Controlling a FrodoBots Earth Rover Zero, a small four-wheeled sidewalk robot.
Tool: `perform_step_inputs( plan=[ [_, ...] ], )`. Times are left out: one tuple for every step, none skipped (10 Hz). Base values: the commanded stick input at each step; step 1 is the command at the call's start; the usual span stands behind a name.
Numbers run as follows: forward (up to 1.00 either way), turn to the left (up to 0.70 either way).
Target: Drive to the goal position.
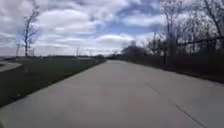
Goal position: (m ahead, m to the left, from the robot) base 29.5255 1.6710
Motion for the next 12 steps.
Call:
perform_step_inputs(
  plan=[
    [0.95,0.00],
    [0.95,0.00],
    [0.95,0.00],
    [0.95,0.00],
    [0.95,0.00],
    [0.95,0.00],
    [0.95,0.00],
    [0.95,0.00],
    [0.95,-0.01],
    [0.95,-0.24],
    [0.95,-0.29],
    [0.95,-0.32]
  ],
)
